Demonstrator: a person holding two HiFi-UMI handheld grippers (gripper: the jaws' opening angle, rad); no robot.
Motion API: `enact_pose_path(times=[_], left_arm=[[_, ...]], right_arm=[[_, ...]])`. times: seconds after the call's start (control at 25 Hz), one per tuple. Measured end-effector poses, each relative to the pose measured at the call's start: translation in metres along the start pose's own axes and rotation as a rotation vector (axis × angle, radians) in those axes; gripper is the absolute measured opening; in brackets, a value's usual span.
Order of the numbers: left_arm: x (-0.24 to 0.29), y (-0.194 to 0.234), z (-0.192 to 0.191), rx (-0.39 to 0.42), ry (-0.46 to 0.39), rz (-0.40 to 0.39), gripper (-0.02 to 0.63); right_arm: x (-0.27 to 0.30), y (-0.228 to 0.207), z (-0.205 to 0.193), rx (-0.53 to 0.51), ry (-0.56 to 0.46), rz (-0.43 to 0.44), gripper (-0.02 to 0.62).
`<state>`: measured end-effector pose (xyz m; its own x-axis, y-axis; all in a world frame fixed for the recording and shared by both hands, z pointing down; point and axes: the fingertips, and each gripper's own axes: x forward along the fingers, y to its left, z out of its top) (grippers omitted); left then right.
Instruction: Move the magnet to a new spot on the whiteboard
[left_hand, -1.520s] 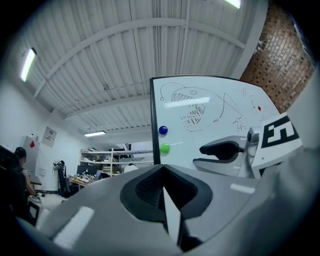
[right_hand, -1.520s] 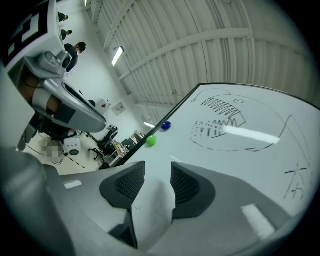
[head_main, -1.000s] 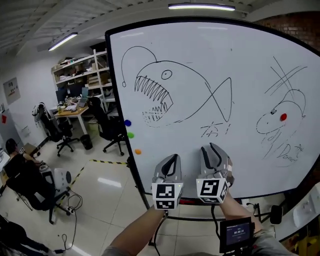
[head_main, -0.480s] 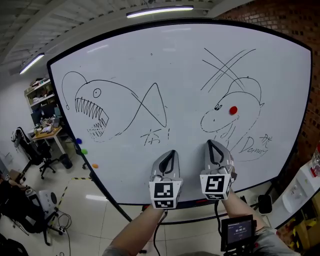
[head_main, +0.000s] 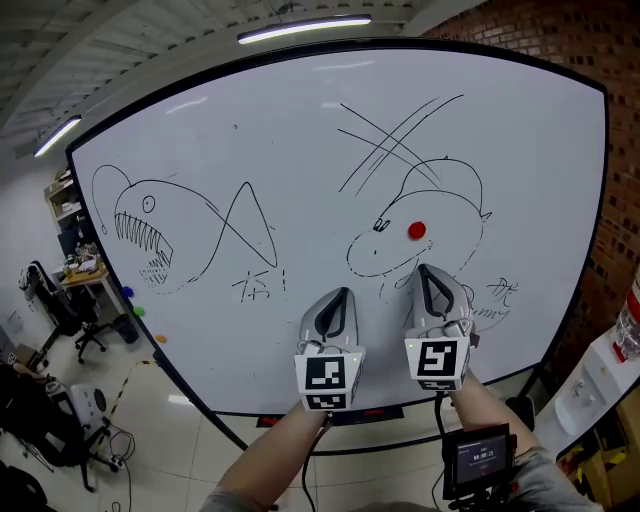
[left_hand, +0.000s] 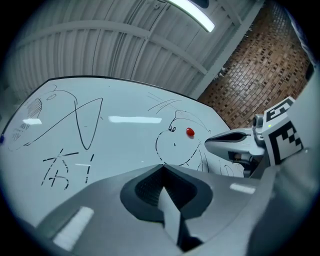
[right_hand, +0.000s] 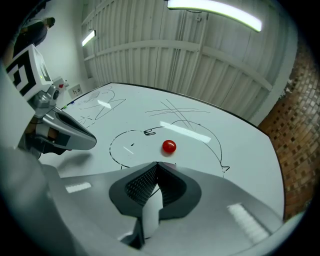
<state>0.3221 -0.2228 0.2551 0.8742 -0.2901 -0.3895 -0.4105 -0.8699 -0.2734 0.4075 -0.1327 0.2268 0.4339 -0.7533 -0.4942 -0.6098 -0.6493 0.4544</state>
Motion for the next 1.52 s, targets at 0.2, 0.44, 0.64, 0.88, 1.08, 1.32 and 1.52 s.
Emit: enact_pose_path(times=[0.2,0.44,0.64,0.88,1.08,1.32,1.52], left_arm=[[0.007,-0.005,0.012,0.028,-0.017,0.027,0.0],[0.005,0.0,0.021,0.054,-0.028,0.064,0.0],[-0.002,0.008,0.023,0.071,-0.02,0.095,0.0],[-0.014,0.021,0.017,0.077,0.003,0.129,0.0],[-0.028,0.036,0.008,0.067,0.028,0.153,0.0],[-0.051,0.062,-0.009,0.051,0.068,0.174,0.0],[-0.077,0.099,-0.025,0.031,0.108,0.203,0.0]], right_arm=[[0.01,-0.01,0.012,0.03,-0.062,0.047,0.077],[0.028,-0.018,0.03,0.054,-0.121,0.07,0.169],[0.042,-0.024,0.034,0.075,-0.122,0.077,0.175],[0.042,-0.02,0.032,0.119,-0.112,0.067,0.129],[0.04,-0.004,0.028,0.134,-0.082,0.083,0.129],[0.033,0.037,0.022,0.142,-0.042,0.127,0.129],[0.024,0.103,0.037,0.103,-0.056,0.2,0.129]])
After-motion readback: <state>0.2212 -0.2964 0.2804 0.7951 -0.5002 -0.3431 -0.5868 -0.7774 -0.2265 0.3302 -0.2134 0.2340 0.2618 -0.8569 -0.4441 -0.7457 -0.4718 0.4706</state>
